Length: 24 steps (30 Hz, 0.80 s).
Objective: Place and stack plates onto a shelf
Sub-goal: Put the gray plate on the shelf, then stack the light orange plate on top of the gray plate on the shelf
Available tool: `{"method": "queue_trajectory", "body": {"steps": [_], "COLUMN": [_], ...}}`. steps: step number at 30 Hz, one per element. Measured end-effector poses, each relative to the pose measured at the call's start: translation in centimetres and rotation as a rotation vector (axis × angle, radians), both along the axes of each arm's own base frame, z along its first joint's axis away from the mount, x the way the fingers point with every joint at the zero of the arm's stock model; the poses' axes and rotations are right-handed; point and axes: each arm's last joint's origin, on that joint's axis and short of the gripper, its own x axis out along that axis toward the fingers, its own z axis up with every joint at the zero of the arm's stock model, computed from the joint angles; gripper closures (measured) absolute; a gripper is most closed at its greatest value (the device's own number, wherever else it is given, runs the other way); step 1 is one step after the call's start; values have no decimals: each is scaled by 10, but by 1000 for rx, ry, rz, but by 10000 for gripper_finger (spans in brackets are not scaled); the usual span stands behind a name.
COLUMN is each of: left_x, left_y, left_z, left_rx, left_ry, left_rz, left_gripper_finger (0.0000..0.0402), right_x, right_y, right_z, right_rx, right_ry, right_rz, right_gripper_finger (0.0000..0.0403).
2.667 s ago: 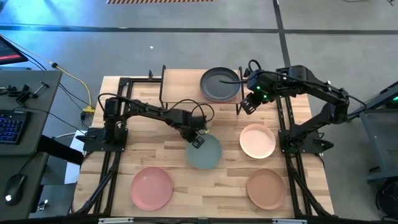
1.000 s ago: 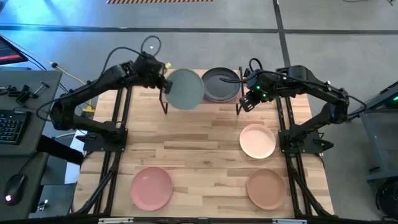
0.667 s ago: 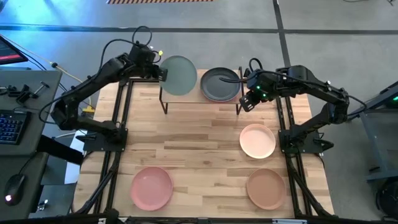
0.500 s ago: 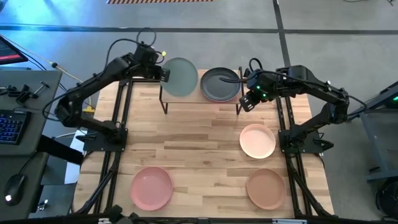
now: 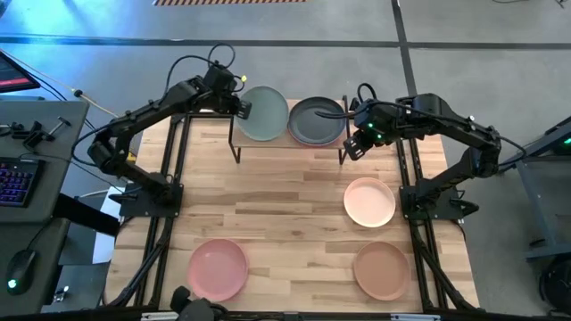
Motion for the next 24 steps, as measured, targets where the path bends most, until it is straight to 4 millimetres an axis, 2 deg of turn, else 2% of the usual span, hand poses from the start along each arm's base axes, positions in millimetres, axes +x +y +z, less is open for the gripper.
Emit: {"method": "queue_trajectory", "body": {"steps": [10, 18, 22, 24], "left_x": [3, 3, 3, 3], "left_y": [3, 1, 2, 2], "left_z": [-6, -7, -4, 3], "left_rx": [-13, -26, -24, -14], "left_ry": [22, 23, 20, 10], "left_rz": [-4, -44, -45, -45], "left_gripper_finger": [366, 329, 313, 307], "right_x": [0, 0, 0, 0], "right_y": [0, 0, 0, 0], "right_z": [0, 0, 0, 0], "right_rx": [4, 5, 5, 5], "right_ry": [-4, -4, -4, -4], "right_rz": [-9, -9, -9, -9], "right_gripper_finger": [290, 290, 290, 290]}}
